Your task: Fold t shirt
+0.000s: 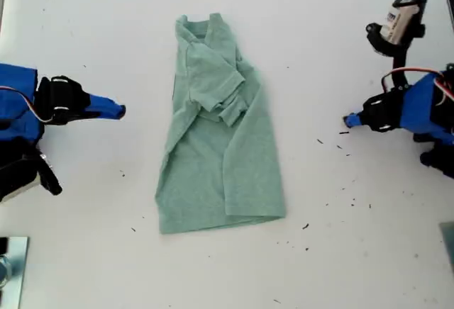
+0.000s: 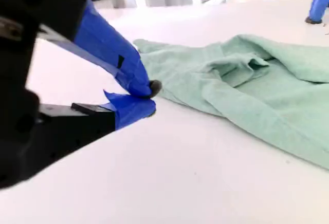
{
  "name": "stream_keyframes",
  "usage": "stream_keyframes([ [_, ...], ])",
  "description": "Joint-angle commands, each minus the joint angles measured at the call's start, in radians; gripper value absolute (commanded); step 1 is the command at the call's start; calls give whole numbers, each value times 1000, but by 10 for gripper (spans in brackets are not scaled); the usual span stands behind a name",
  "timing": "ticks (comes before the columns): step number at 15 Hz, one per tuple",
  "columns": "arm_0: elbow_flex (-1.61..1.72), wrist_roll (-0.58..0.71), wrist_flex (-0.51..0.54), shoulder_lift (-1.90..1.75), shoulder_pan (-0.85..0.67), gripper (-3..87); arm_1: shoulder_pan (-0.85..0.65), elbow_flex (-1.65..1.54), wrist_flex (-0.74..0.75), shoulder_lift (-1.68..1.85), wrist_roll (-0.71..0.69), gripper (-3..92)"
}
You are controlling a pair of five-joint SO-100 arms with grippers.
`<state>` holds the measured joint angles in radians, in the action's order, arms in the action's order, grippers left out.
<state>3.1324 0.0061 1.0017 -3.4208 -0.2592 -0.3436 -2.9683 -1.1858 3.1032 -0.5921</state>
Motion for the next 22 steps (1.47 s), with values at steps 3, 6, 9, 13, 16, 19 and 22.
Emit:
stream_keyframes([
  [3, -736, -118, 245, 718, 152, -3, -34, -38, 58, 20, -12, 26],
  [6, -1328, -198, 566, 1140, 316, -3, -35, -63, 28, 92, -5, 26],
  [9, -1559, -181, 584, 1350, 416, 94, -35, -94, -38, 225, 0, 26],
  [13, -1537, -163, 574, 1433, 411, 274, -37, -95, -40, 230, -3, 26],
  [16, -1402, -109, 430, 1534, 396, 266, -37, -95, -43, 233, -3, 26],
  [19, -1342, -74, 238, 1721, 410, 266, -35, -97, -46, 239, -3, 26],
  [22, -1316, -84, 132, 1881, 417, -1, -31, -98, -51, 247, -2, 26],
])
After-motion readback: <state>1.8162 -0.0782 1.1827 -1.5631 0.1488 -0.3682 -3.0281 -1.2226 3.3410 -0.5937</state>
